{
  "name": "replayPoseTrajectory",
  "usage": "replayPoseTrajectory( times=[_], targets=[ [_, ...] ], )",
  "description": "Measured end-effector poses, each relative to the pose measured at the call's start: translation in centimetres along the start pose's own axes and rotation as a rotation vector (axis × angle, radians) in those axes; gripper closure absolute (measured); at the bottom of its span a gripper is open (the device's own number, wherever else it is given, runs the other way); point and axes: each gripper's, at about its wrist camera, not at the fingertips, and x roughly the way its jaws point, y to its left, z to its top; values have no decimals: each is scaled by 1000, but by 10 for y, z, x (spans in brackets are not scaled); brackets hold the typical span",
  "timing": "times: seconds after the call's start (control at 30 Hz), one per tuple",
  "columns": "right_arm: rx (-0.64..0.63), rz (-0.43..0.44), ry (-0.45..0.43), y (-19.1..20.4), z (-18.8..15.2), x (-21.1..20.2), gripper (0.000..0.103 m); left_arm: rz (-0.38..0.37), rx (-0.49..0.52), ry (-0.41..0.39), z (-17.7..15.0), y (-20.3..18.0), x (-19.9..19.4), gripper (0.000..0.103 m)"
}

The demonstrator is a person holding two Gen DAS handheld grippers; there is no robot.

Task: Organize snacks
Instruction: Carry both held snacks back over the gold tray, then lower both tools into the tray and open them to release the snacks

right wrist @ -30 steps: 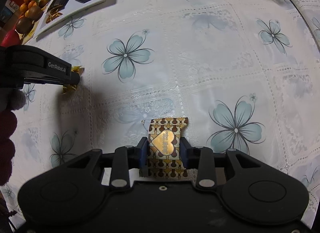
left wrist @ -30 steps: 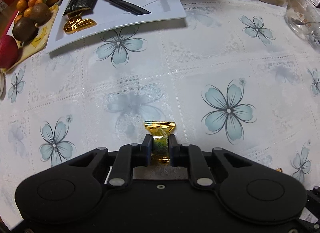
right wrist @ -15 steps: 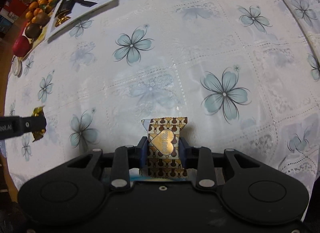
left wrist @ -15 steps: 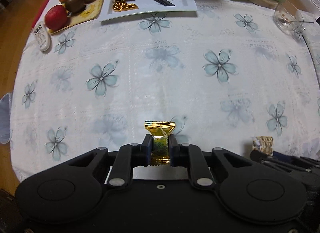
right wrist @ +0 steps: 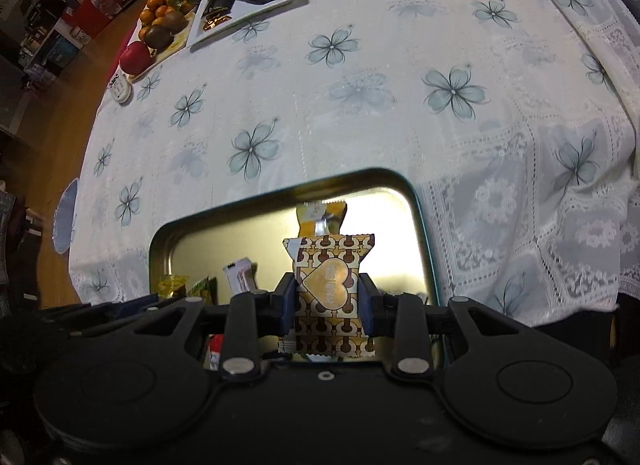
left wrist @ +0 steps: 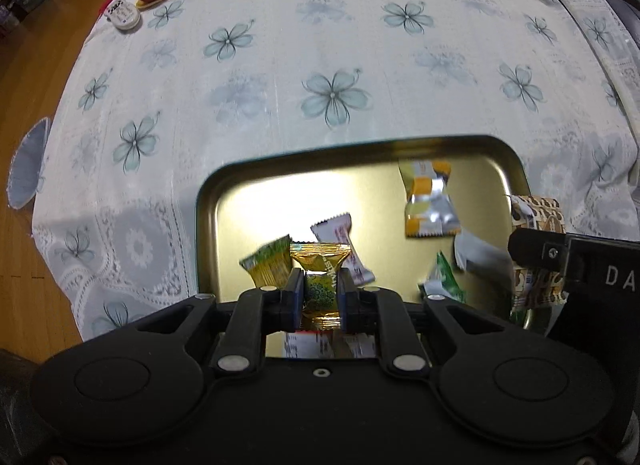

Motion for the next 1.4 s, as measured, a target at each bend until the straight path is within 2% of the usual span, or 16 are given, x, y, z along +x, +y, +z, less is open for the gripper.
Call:
replayPoseTrajectory(
  times=[0.1,0.23,0.3,0.53,0.7,0.93,1.4],
  targets=[
    [2,10,14,-1,-28,-2,69,-17,-18,18,-23,-2,3,80],
    [0,-6,31,-7,-53,0,69,18,-18,9,-46,-8,4,81],
    [17,-1,53,-14,-64,2,69,8,-24,16,-55,-9,6,80],
    [44,-10,99,-23,-82,10,69,-15,-40,59,-72,-8,14,80],
    [44,-5,126,-24,-82,12,69,-60,-58,118,-77,-2,22,80],
    [52,-10,135,-24,-71,13,69,-61,-80,133,-74,10,23,80],
    [78,-42,119,-26,-34,16,69,29,-113,128,-39,29,32,80]
  ],
)
